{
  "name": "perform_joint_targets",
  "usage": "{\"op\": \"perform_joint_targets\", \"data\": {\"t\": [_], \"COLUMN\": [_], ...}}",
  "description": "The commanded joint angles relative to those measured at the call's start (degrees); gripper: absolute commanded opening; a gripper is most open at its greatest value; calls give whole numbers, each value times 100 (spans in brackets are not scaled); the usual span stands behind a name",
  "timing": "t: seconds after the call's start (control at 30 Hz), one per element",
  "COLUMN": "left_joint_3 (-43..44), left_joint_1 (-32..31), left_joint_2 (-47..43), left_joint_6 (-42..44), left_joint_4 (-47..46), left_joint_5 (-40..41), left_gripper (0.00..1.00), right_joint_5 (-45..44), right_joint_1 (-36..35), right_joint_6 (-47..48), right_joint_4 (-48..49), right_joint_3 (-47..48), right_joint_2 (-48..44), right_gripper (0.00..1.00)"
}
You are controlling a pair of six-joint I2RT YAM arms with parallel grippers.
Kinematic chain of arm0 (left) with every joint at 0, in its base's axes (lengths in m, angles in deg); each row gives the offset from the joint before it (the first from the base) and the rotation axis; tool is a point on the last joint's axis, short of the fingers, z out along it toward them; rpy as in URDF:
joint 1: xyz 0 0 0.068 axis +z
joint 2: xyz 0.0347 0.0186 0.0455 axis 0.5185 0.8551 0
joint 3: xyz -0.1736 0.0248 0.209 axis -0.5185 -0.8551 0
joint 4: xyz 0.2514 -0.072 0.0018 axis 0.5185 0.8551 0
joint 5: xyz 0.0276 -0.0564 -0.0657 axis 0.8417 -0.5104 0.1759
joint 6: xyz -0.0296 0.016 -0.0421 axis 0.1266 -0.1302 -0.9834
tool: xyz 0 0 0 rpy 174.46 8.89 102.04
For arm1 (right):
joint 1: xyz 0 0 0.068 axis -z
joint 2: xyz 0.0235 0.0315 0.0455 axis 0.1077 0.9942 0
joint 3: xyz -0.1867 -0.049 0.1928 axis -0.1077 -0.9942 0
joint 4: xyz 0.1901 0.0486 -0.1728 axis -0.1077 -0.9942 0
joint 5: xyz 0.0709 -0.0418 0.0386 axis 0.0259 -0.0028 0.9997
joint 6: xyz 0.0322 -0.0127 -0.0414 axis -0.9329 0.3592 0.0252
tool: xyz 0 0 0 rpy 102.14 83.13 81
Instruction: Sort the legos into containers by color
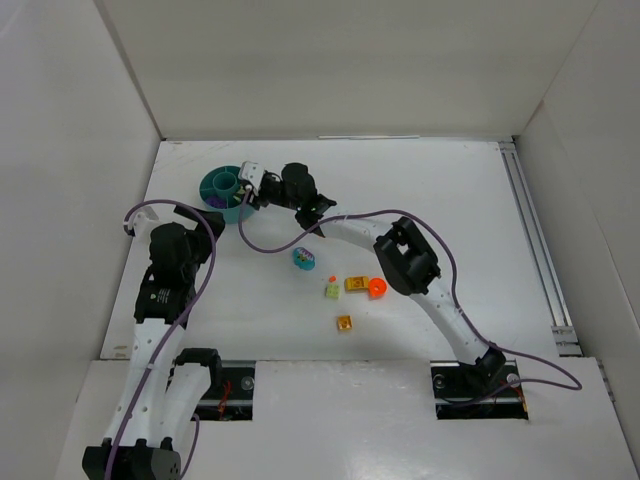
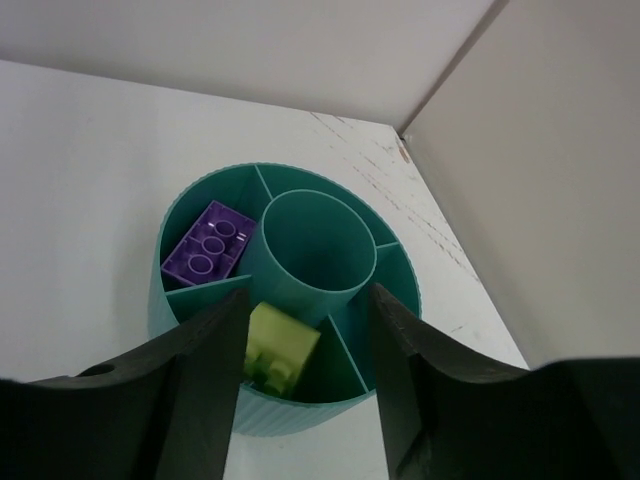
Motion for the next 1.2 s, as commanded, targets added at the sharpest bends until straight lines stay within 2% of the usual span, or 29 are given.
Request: {"op": "perform_joint_targets", "data": {"t": [0.0,0.17,0.4,0.47,0.5,0.77,0.87,0.93,0.97,1.13,1.17], "left_joint_3": [28,28,134,134,134,353,485,572,634,1292,1372], "left_joint_1": [-29,-29,-29,-29,-29,-230,-660,-1161,-1380,-3197,-3315], "left_joint_2": [-26,-26,149,219,220,676,869,1010,1098,2046,2178], "left_joint_6": [-46,-46,67,147,208,560,630,683,683,455,376], "left_joint_4": [-182,-182,-182,-234,-313,-367,-428,-428,-324,317,458], "left_joint_5": [75,75,-100,-205,-336,-645,-505,-339,-42,1208,1296], "left_gripper": [100,100,100,100,100,100,100,100,100,100,100], "right_joint_5": [71,123,-139,-193,-254,-826,-1115,-1343,-1701,-3170,-3425], "right_joint_1": [-52,-52,1,106,106,474,615,704,773,774,826], "right_joint_6": [-108,-108,-108,-108,-108,-108,-230,-405,-459,-731,-792], "right_joint_4": [402,402,402,402,402,455,455,289,105,-1790,-2030], "right_joint_3": [25,25,-668,-1125,-1274,-3444,-4507,-5325,-5545,-6582,-6706], "right_joint_2": [-89,-89,-940,-1386,-1537,-3233,-4077,-4786,-5034,-6501,-6696], "right_gripper": [58,61,67,81,99,100,100,100,100,100,100]}}
